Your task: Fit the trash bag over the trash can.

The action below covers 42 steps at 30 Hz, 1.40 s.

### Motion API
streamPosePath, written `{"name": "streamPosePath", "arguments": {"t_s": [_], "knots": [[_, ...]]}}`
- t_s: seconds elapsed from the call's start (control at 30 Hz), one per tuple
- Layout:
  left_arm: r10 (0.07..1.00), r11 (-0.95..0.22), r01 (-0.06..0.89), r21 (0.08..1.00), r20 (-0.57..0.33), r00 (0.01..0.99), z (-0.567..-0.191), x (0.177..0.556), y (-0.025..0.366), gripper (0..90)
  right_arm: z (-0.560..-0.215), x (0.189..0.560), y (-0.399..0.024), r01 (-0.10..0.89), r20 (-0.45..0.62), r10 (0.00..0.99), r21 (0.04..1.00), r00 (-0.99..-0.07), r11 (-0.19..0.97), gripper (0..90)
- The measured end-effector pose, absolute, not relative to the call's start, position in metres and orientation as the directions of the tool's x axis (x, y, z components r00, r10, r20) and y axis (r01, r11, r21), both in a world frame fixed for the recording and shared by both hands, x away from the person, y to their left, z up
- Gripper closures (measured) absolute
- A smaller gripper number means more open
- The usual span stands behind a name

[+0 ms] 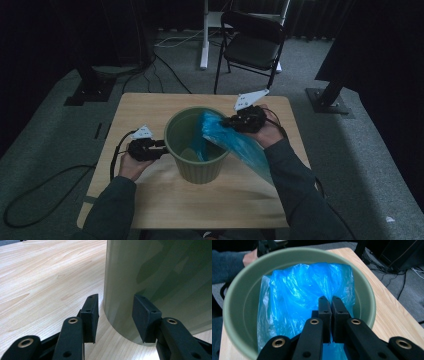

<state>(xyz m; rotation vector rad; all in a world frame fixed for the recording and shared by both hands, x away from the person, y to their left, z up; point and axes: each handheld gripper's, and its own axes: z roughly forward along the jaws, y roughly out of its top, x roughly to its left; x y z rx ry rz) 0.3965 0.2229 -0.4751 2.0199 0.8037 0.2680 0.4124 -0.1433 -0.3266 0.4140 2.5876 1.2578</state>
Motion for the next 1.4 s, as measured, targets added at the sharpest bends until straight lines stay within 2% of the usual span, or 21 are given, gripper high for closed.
{"name": "streamPosePath", "arguments": {"t_s": [0.3,0.53,0.67,1.07,1.4], "knots": [[0.631,-0.37,0.431,0.823,-0.118,0.767,-0.475,0.396,0.224,56.2,-0.334,0.423,-0.114,0.156,-0.081,0.324,0.75,-0.942,0.643,87.2],[0.634,-0.368,0.435,0.822,-0.12,0.764,-0.475,0.395,0.224,56.1,-0.327,0.419,-0.12,0.155,-0.068,0.325,0.777,-0.943,0.61,63.5],[0.636,-0.368,0.435,0.822,-0.119,0.762,-0.475,0.394,0.225,56.0,-0.316,0.412,-0.131,0.144,-0.073,0.336,0.803,-0.939,0.579,55.9],[0.64,-0.356,0.43,0.83,-0.119,0.759,-0.473,0.394,0.227,56.0,-0.295,0.39,-0.183,0.15,-0.089,0.398,0.834,-0.913,0.53,54.4],[0.641,-0.349,0.431,0.832,-0.123,0.757,-0.472,0.394,0.228,56.0,-0.318,0.377,-0.218,0.221,-0.042,0.445,0.824,-0.895,0.522,53.6]]}}
